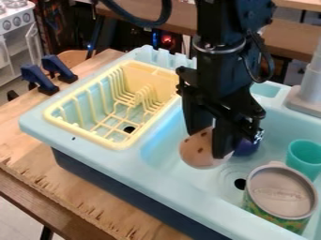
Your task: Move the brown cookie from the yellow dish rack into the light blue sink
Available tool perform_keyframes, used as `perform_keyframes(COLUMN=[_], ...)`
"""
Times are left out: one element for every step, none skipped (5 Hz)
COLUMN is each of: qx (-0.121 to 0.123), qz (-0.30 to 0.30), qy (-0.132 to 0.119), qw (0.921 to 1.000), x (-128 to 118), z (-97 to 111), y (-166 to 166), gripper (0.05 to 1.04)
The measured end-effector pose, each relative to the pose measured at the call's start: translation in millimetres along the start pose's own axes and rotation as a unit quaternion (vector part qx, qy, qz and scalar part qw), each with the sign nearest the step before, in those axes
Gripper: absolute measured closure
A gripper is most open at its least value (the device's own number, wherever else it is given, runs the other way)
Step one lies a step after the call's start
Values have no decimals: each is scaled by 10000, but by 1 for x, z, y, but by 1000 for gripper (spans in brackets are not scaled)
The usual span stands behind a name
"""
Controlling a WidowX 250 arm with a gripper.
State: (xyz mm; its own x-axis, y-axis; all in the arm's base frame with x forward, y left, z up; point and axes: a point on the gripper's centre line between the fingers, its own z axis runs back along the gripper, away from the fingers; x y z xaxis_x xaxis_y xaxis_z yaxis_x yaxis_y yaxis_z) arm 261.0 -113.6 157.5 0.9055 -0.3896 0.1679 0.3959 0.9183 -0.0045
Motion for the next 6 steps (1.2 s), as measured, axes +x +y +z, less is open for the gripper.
perform_keyframes(qx=[-48, 38, 20, -39, -96, -235], qz=[248, 379, 484, 414, 290, 293], qy=[10, 189, 200, 235, 206, 272], qw=[9997, 9991, 9986, 9989, 9993, 9989], x=[6, 8, 9, 12, 14, 9], z=[-14, -31, -39, -47, -49, -54], y=[15, 26, 35, 29, 17, 7], gripper=[484, 484, 484, 484, 484, 484])
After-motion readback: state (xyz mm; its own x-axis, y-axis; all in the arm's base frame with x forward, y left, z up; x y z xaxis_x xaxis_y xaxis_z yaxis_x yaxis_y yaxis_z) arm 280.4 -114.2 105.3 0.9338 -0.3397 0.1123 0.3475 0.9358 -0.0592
